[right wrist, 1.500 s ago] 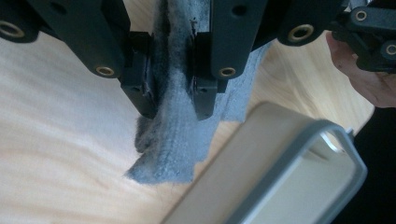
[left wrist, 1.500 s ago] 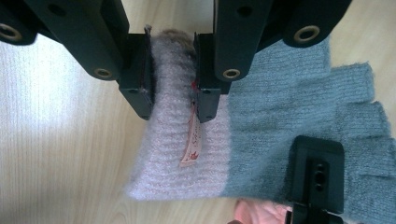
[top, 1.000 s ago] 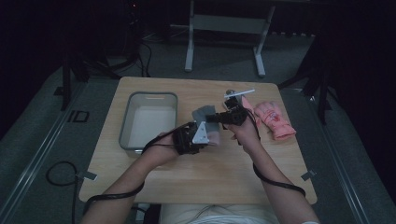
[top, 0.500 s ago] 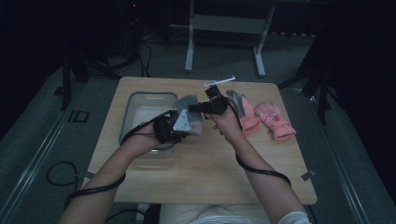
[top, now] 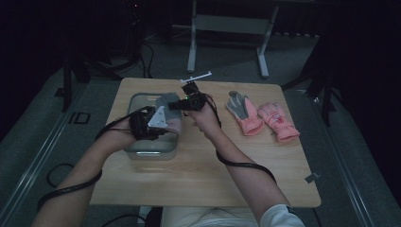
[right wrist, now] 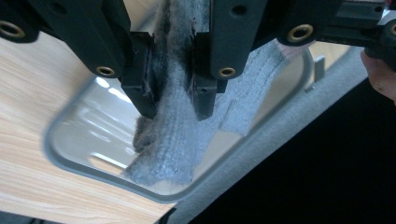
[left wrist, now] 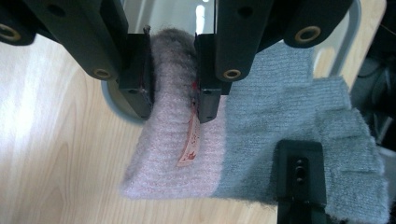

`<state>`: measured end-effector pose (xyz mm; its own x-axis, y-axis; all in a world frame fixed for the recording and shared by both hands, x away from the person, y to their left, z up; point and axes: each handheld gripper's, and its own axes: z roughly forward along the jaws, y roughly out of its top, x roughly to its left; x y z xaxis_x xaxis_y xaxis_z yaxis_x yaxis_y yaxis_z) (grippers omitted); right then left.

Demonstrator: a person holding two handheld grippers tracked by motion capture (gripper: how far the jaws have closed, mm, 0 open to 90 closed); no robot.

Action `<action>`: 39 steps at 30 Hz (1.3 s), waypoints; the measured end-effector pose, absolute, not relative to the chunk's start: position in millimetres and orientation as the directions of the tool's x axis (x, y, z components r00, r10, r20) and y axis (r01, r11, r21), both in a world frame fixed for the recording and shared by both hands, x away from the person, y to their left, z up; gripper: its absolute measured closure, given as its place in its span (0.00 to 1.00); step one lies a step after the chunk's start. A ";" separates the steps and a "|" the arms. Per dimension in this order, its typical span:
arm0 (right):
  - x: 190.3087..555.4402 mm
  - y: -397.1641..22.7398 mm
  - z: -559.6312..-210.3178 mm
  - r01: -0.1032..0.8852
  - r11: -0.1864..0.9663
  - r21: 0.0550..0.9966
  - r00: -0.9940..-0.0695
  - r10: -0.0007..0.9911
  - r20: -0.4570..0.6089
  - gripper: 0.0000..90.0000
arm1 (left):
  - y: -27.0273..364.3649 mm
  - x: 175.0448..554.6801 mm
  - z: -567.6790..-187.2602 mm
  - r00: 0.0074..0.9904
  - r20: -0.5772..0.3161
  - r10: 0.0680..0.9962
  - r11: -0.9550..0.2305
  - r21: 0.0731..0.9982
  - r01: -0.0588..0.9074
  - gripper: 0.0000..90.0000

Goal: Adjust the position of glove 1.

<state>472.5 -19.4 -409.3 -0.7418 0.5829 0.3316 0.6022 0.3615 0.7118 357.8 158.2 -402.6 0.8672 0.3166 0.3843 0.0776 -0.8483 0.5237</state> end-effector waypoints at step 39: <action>499.5 26.8 -476.3 0.650 0.428 0.628 -0.702 0.655 0.280 0.63 | 174.3 419.9 -502.4 0.940 0.191 0.283 -0.928 0.303 0.218 0.71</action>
<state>499.5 26.8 -476.3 -0.7016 0.6553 0.2799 0.6503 0.4280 0.6277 419.9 174.3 -502.4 0.9399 0.2831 0.1912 0.2179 -0.9279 0.3026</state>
